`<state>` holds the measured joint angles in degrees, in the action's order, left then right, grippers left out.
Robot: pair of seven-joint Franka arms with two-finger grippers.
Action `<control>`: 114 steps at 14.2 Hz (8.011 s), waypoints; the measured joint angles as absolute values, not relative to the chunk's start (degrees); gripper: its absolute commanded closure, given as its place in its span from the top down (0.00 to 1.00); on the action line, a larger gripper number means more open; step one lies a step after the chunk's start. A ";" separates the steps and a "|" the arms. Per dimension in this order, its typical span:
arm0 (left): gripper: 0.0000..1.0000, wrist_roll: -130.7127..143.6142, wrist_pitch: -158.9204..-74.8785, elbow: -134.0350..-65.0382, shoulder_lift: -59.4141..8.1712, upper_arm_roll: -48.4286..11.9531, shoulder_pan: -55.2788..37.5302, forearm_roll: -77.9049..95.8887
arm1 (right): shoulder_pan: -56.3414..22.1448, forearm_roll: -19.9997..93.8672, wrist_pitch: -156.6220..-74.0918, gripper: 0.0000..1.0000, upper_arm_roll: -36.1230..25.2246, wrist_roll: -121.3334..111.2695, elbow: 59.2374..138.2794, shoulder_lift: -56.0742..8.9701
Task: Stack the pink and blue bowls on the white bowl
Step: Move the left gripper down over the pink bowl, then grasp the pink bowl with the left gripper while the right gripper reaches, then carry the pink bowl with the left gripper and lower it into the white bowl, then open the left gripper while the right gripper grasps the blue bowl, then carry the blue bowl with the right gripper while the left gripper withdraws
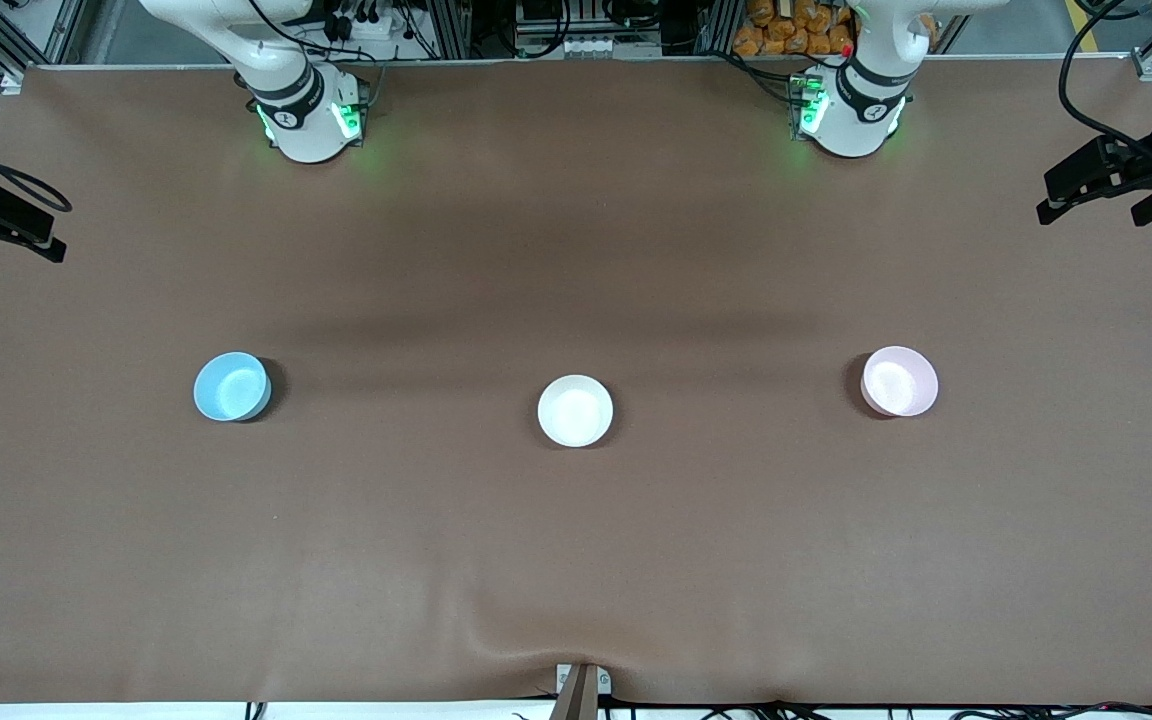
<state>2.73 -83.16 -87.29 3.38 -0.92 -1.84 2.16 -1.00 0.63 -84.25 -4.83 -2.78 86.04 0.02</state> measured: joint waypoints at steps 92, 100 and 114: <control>0.00 42.84 -131.54 -82.62 -43.09 -4.75 -33.78 11.43 | 9.56 10.46 -120.97 0.16 -5.70 -21.70 110.84 -30.67; 0.22 42.84 -133.30 -82.61 -44.96 -4.75 -33.81 11.43 | 9.75 11.41 -120.65 0.00 -5.70 -21.70 108.83 -30.90; 1.00 42.69 -122.90 -80.16 -35.84 -0.31 -31.69 4.90 | 4.88 15.69 -102.82 0.00 -4.44 -17.06 91.90 -30.86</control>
<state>42.69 -122.90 -80.16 -35.84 -0.31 -31.69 4.90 4.88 15.69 -102.82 -4.44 -17.06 91.90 -30.86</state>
